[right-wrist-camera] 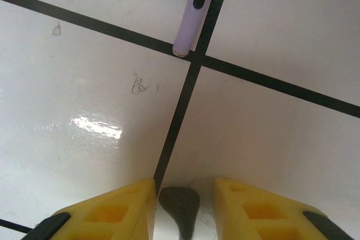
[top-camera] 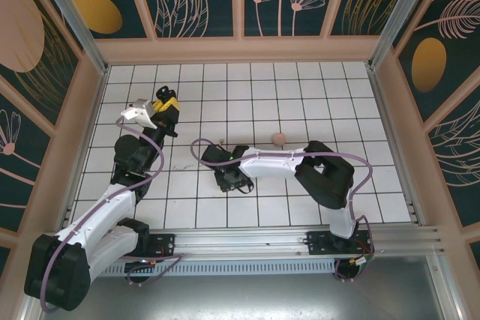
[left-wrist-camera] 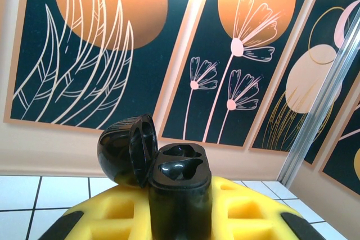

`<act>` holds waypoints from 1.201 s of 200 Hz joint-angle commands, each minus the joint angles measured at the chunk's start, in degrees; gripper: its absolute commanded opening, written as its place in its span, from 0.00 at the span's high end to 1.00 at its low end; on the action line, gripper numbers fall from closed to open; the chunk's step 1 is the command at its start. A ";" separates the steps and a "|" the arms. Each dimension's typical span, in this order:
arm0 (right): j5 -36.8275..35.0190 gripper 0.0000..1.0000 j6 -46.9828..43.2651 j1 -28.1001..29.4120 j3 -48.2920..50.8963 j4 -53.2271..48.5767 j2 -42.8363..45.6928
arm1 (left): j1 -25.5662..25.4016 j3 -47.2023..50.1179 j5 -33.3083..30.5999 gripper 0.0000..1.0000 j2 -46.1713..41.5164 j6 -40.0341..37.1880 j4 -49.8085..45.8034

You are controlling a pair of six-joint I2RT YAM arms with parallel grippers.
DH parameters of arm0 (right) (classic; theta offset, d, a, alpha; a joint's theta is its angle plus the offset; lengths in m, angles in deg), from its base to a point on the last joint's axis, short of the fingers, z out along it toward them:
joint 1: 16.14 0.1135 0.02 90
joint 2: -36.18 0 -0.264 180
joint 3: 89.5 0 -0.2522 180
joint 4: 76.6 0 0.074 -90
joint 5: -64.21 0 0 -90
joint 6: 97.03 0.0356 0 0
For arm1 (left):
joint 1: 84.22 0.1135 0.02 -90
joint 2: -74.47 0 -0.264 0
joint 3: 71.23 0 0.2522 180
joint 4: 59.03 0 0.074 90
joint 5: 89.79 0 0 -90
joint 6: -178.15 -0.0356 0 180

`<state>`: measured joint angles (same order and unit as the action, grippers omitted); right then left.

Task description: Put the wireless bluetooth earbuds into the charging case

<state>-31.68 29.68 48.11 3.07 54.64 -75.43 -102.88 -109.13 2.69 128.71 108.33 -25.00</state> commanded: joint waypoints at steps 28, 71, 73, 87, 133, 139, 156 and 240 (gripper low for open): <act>-0.66 0.70 1.35 0.44 -0.91 -0.19 -1.95 | 0.03 0.47 0.79 1.00 -0.63 -1.07 3.18; -0.52 0.76 1.51 0.53 -0.78 0.26 -1.64 | 0.03 0.50 1.11 1.00 -0.38 -0.90 3.19; -0.53 0.76 1.52 0.53 -0.78 0.26 -1.62 | 0.05 0.50 1.08 1.00 -0.37 -0.88 3.19; -0.44 0.78 1.52 0.53 -0.57 0.50 -1.35 | 0.10 0.49 1.12 1.00 -0.28 -0.79 3.14; -1.01 0.83 1.52 0.60 -0.02 1.25 0.07 | 0.07 0.59 1.30 1.00 0.08 -0.81 2.88; -1.13 0.83 1.57 0.61 0.17 1.30 0.48 | 0.07 0.59 1.30 1.00 0.20 -0.85 2.92; -1.82 0.85 1.58 0.66 0.87 1.87 2.17 | 0.10 0.50 1.94 1.00 0.64 -0.73 3.01; -6.67 0.86 -5.09 -4.58 -1.73 1.63 13.62 | -0.16 2.73 13.85 1.00 0.87 -6.72 8.68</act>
<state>-35.35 28.63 46.82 3.86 56.32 -66.97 -102.88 -107.85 10.69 129.60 105.20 -22.49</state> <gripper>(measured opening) 0.143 0.218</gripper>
